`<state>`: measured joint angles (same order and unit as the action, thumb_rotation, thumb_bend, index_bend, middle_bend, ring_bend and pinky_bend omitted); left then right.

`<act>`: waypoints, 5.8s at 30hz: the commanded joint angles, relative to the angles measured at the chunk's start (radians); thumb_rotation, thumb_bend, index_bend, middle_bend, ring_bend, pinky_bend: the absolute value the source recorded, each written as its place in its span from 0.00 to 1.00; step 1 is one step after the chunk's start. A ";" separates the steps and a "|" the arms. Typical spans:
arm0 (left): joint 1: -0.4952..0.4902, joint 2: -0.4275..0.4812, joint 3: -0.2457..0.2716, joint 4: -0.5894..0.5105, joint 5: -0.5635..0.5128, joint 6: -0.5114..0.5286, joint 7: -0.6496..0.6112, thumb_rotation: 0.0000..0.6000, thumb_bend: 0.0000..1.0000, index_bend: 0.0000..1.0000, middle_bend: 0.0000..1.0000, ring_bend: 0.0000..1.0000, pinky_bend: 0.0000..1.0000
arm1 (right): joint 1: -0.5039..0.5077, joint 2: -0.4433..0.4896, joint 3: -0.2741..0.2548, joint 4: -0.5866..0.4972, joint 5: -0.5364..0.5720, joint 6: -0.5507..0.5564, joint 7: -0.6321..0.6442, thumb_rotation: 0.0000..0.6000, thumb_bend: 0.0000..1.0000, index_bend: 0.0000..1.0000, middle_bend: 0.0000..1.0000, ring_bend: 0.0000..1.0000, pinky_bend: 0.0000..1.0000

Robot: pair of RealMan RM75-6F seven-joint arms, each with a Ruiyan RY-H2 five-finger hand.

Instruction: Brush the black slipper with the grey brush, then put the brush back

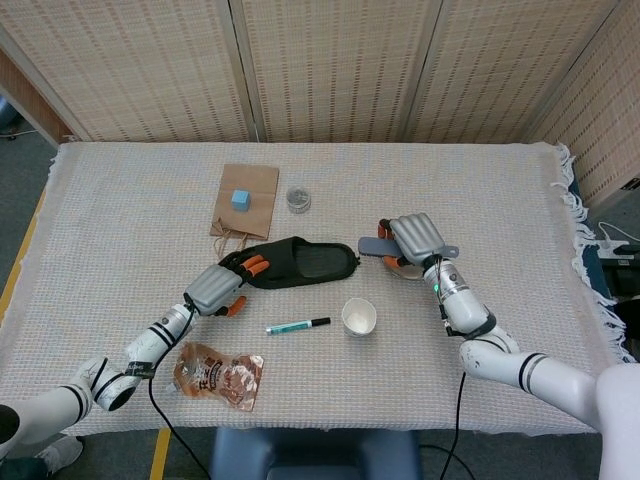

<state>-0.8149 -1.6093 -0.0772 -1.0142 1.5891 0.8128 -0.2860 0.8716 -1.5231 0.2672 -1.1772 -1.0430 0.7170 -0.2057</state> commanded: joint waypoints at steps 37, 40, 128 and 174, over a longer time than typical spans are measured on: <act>-0.060 -0.081 0.075 0.094 -0.022 -0.010 -0.047 1.00 0.56 0.00 0.00 0.00 0.04 | 0.206 -0.221 -0.047 0.115 0.221 0.000 -0.367 1.00 0.33 0.76 0.55 0.45 0.68; -0.060 -0.079 0.077 0.087 -0.021 -0.003 -0.043 1.00 0.56 0.00 0.00 0.00 0.04 | 0.215 -0.244 -0.043 0.134 0.228 0.002 -0.368 1.00 0.33 0.76 0.55 0.45 0.68; 0.130 0.208 0.112 -0.331 -0.031 0.312 0.271 1.00 0.56 0.00 0.00 0.00 0.06 | 0.036 0.082 -0.182 -0.115 0.173 0.218 -0.522 1.00 0.33 0.74 0.55 0.46 0.64; 0.417 0.308 0.160 -0.286 0.024 0.570 0.166 1.00 0.55 0.00 0.00 0.00 0.06 | -0.193 0.157 -0.142 -0.196 -0.121 0.282 -0.121 1.00 0.28 0.00 0.03 0.02 0.26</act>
<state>-0.4475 -1.3261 0.0719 -1.2776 1.6179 1.3283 -0.1156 0.7805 -1.5259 0.1407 -1.1465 -1.0536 0.8536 -0.4440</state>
